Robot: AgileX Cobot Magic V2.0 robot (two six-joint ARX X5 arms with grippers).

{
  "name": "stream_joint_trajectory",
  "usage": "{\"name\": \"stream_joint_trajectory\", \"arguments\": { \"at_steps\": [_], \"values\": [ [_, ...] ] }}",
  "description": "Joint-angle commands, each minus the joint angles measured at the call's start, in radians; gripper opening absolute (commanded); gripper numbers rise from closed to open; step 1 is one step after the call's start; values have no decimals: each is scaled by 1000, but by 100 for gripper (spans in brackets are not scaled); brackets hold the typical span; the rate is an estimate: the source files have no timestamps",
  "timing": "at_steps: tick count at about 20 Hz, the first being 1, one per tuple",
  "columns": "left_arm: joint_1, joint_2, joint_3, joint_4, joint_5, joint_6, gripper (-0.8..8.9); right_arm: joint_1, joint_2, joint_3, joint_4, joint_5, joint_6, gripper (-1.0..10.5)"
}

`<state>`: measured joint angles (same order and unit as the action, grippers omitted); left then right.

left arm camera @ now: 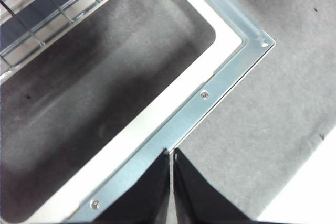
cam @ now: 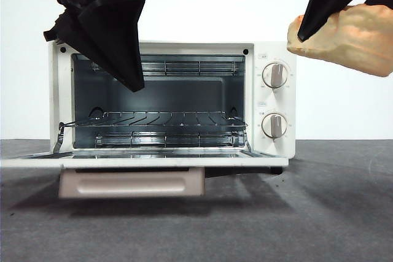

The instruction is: The left arm flap open the oven, the right arm pick bread and place it into oven, the left arm flap close the oven

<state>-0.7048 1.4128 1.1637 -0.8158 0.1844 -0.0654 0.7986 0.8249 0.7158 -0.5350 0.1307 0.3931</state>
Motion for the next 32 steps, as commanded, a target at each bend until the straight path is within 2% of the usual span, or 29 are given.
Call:
{"name": "stream_joint_trajectory", "arguments": {
  "at_steps": [1, 5, 8, 13, 17, 21, 25, 29, 32],
  "values": [
    [-3, 4, 9, 24, -3, -3, 17, 10, 3, 19, 11, 1, -8, 212],
    [47, -70, 7, 48, -5, -22, 17, 10, 4, 19, 17, -11, -8, 212],
    [128, -182, -19, 61, -5, -29, 17, 10, 21, 19, 54, -39, -8, 212],
    [282, -430, -206, 76, 46, -34, 16, 10, 131, 41, 137, -110, -3, 212],
    [373, -611, -355, 71, 111, -56, 16, 10, 299, 154, 146, -152, -8, 213],
    [396, -752, -433, 7, 111, -58, 16, 10, 499, 293, 146, -156, -11, 213],
    [396, -850, -435, -17, 112, -59, 16, -5, 697, 453, 154, -144, -11, 213],
    [396, -895, -435, -64, 112, -58, 16, -9, 842, 560, 202, -74, -6, 213],
    [396, -905, -435, -69, 112, -59, 16, -16, 903, 576, 278, -43, 27, 213]
  ]
}}
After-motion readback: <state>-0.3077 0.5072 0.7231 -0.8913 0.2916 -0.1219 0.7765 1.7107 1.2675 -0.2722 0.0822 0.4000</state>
